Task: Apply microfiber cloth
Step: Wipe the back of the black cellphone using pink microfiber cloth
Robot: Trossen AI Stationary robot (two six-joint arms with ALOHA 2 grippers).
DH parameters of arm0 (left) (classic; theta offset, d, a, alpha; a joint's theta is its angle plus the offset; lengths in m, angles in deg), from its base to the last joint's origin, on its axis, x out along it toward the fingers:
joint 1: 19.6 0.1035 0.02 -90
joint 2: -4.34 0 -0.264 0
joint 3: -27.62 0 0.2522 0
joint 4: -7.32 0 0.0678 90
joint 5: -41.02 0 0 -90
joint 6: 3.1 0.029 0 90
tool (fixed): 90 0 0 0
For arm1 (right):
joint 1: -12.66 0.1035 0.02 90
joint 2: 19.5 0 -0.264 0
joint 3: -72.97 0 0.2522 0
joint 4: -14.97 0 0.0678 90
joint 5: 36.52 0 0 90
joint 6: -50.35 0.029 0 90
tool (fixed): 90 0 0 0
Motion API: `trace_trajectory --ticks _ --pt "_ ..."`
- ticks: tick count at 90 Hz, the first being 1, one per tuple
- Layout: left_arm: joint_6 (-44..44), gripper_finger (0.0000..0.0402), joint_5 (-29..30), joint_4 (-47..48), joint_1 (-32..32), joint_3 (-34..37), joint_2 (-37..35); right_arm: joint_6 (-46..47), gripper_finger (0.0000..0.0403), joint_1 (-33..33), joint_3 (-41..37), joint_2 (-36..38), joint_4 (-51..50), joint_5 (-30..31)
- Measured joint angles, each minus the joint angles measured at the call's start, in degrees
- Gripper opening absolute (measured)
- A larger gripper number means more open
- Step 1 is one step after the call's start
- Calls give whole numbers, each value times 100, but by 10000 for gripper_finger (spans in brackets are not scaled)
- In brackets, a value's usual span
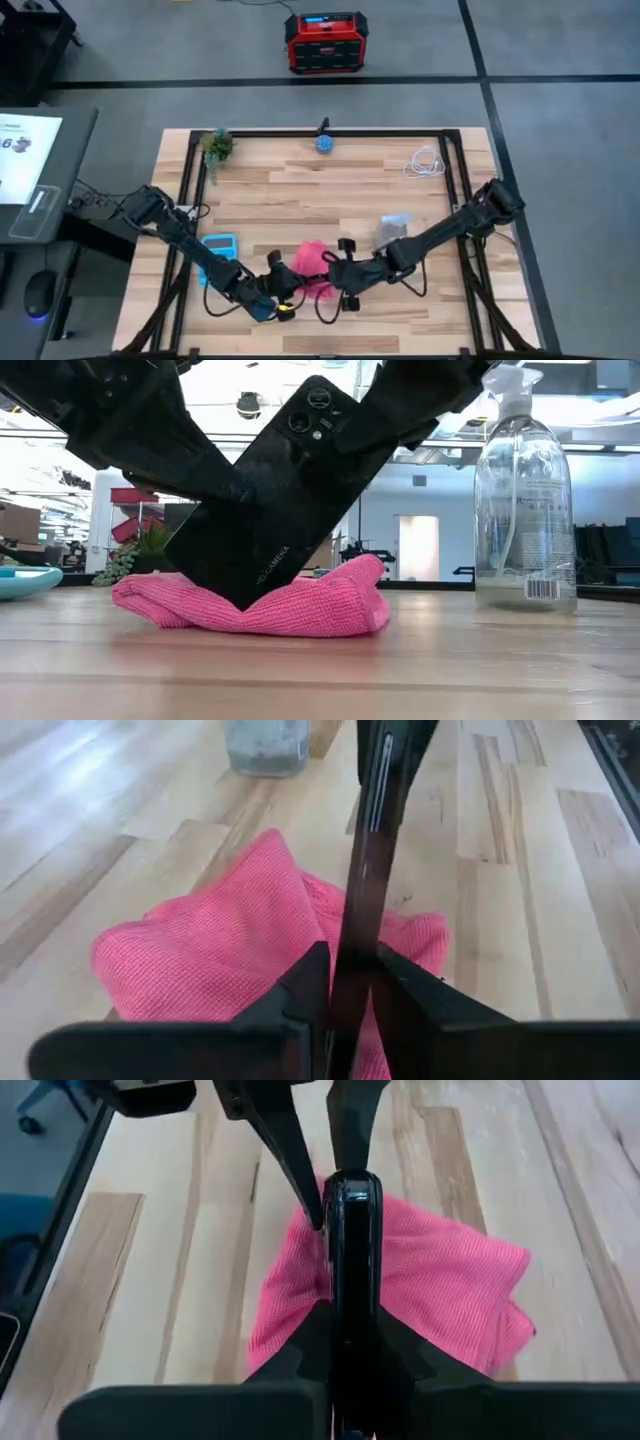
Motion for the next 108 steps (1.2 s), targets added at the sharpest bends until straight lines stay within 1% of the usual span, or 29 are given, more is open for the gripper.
trace_trajectory --ticks 14,22,28,40,52,62,70,84,99,108 --pt "113 37 46 -63 9 0 0 358 18 173 -4 -9 -64 420" --pt "260 18 46 -83 1 0 0 474 18 219 -100 -9 87 472" --pt "347 11 46 -102 -13 -2 2 519 18 229 -171 -9 192 503" --pt "510 11 31 141 -69 -181 -101 542 18 301 -205 -4 384 554" --pt "608 11 22 740 -169 -449 -365 484 18 366 -205 4 666 574" --pt "341 11 43 1655 -245 -657 -559 439 18 345 -197 -175 947 597" --pt "52 14 41 2092 -296 -734 -606 425 18 331 -199 -379 1182 611" --pt "-196 31 -50 2199 -350 -737 -552 476 18 274 -199 -730 1464 574" --pt "-365 41 31 2111 -365 -741 -509 714 18 312 -199 -906 1384 573" --pt "-252 42 55 1972 -378 -762 -523 754 18 375 -227 -887 1137 737"
